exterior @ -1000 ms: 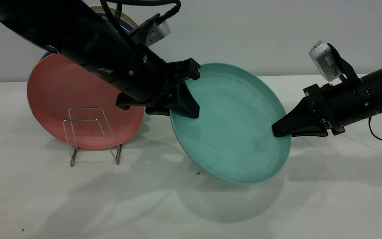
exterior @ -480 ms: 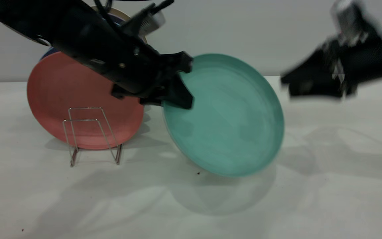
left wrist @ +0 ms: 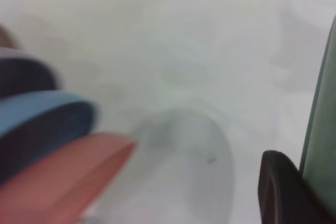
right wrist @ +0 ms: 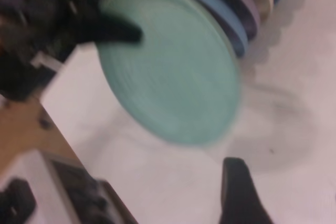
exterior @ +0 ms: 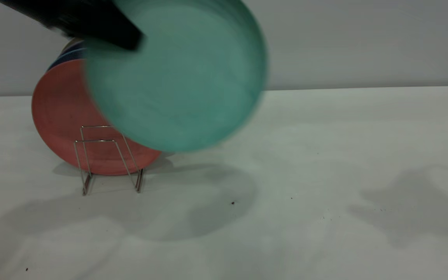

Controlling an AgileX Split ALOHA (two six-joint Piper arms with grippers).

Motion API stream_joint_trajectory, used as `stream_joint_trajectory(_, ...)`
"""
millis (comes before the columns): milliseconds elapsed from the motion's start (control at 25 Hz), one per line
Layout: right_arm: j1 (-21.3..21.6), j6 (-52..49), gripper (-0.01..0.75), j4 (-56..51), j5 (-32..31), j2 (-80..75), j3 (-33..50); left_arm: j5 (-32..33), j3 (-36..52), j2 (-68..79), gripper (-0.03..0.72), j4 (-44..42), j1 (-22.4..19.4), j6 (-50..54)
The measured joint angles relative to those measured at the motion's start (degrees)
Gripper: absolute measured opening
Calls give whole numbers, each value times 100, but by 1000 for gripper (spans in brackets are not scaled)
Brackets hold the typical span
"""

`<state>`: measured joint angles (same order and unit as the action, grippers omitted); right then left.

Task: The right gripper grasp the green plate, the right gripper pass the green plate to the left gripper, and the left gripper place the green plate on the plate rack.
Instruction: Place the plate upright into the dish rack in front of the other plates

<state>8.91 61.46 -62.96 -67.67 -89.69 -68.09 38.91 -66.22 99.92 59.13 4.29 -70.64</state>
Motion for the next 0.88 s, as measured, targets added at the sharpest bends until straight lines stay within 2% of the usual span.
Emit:
stream_joint_trajectory(160,0,-738,410,953,-104,1078,157,194,0,-623,99,-643,-517,-540)
stream_joint_trajectory(360,0,-1455,405,1674,-161,2186,1007,250,0,-1133,99,-1123,-845,-1915)
stream_joint_trajectory(600,0,-2017,405,2202,-185,3580,2403,249,0,-1210,99,-1408,-920,-4138)
stream_joint_trajectory(880,0,-3169,405,3109,56,5564,3459,-210,0,-1210,99,-1418,-922,-4942)
